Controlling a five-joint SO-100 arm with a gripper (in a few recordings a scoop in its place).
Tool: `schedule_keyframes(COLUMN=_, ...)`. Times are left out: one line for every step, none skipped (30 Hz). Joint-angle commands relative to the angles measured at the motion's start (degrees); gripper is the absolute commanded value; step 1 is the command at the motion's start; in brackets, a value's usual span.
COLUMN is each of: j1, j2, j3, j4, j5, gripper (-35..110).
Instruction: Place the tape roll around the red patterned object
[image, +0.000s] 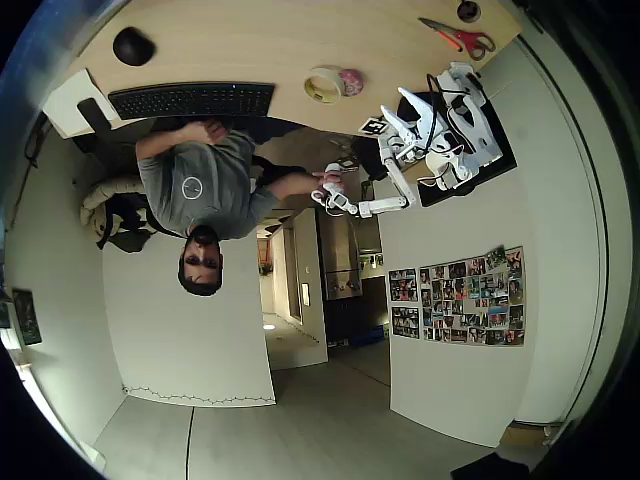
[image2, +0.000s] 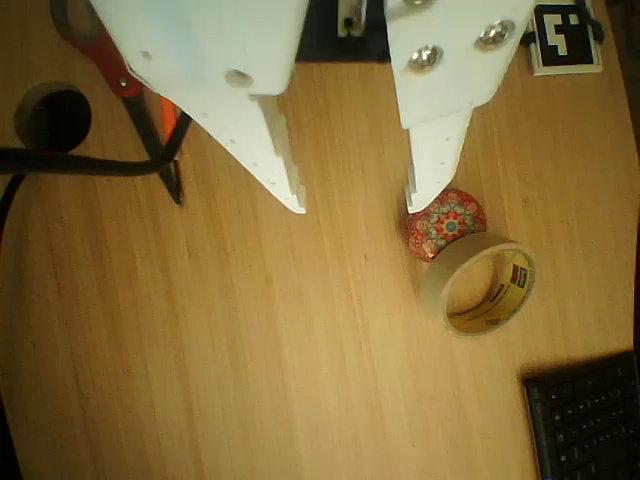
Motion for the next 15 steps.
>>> schedule_keyframes(j1=-28.4, j2=-9.7, j3=29.5, j4=-48.2, j5=-3.5, gripper=25)
schedule_keyframes(j1=-28.4, j2=-9.8, j3=29.3, j4=-47.9, j5=-3.5, gripper=25)
schedule_keyframes(j1=-28.4, j2=-10.0, j3=29.0, j4=-47.7, j5=-3.5, gripper=25)
schedule_keyframes(j1=-28.4, j2=-10.2, j3=28.7, j4=-47.5, j5=-3.5, gripper=25)
schedule_keyframes(j1=-28.3, j2=-10.4, j3=28.6, j4=-47.4, j5=-3.5, gripper=25)
schedule_keyframes(j1=-28.3, j2=-10.5, j3=28.4, j4=-47.3, j5=-3.5, gripper=26)
schedule_keyframes(j1=-28.2, j2=-10.5, j3=28.4, j4=-47.2, j5=-3.5, gripper=26)
schedule_keyframes(j1=-28.0, j2=-10.6, j3=28.4, j4=-47.1, j5=-3.3, gripper=26)
schedule_keyframes(j1=-27.9, j2=-10.8, j3=28.6, j4=-47.0, j5=-3.2, gripper=26)
schedule_keyframes(j1=-27.6, j2=-11.0, j3=28.7, j4=-46.8, j5=-3.2, gripper=26)
schedule_keyframes(j1=-27.4, j2=-11.1, j3=29.1, j4=-46.7, j5=-3.1, gripper=26)
schedule_keyframes(j1=-27.3, j2=-11.2, j3=29.7, j4=-46.6, j5=-3.1, gripper=26)
schedule_keyframes(j1=-27.2, j2=-10.9, j3=30.4, j4=-46.3, j5=-2.9, gripper=26)
schedule_keyframes(j1=-27.0, j2=-10.5, j3=30.8, j4=-46.0, j5=-2.7, gripper=26)
schedule_keyframes(j1=-27.0, j2=-9.9, j3=31.1, j4=-45.8, j5=-2.5, gripper=26)
